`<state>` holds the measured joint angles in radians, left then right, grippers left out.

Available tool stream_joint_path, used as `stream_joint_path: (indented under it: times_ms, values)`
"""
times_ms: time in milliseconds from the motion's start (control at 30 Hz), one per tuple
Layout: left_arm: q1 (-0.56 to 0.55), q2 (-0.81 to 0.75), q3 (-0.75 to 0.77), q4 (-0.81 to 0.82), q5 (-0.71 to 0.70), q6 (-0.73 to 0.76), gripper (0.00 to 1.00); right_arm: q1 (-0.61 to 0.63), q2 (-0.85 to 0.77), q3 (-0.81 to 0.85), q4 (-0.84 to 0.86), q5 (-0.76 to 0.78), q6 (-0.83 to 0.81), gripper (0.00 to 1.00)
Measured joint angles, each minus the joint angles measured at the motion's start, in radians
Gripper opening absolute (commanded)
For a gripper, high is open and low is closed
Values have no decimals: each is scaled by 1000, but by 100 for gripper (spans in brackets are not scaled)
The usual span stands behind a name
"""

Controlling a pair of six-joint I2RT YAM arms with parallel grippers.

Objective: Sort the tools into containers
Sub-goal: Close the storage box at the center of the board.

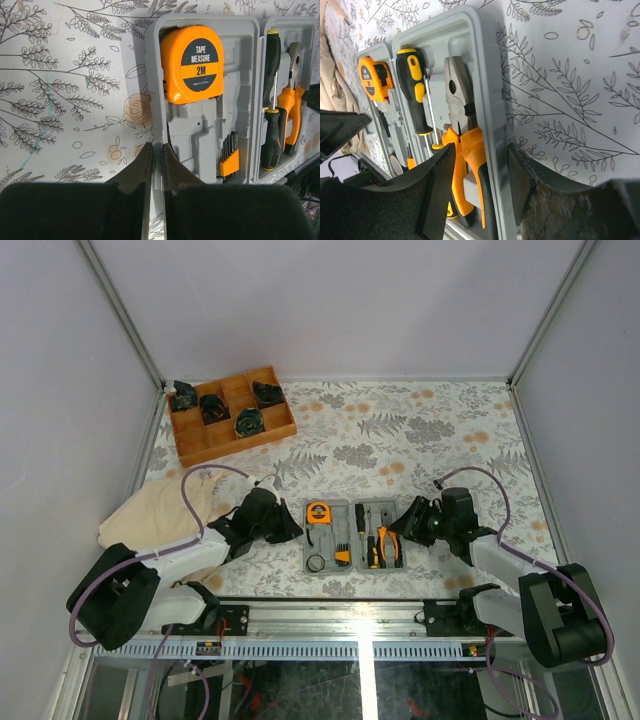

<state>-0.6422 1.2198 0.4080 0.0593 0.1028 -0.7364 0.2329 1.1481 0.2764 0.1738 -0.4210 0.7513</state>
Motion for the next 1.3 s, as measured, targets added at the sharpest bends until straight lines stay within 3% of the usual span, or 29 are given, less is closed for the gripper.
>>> stream_joint_path:
  times_ms: [433,600,833,1300]
  values:
    - [2,17,6,14,10,0,0,-18,-71,-35,27,-40,12,38]
    - [2,29,15,14,9,0,0,-24,-104,-35,18,-46,11,39]
    - [-5,42,25,16,-3,0,0,-28,-126,-17,-16,-65,-2,46]
    - [-21,63,35,38,-25,-3,0,-29,-216,113,-84,-190,-17,47]
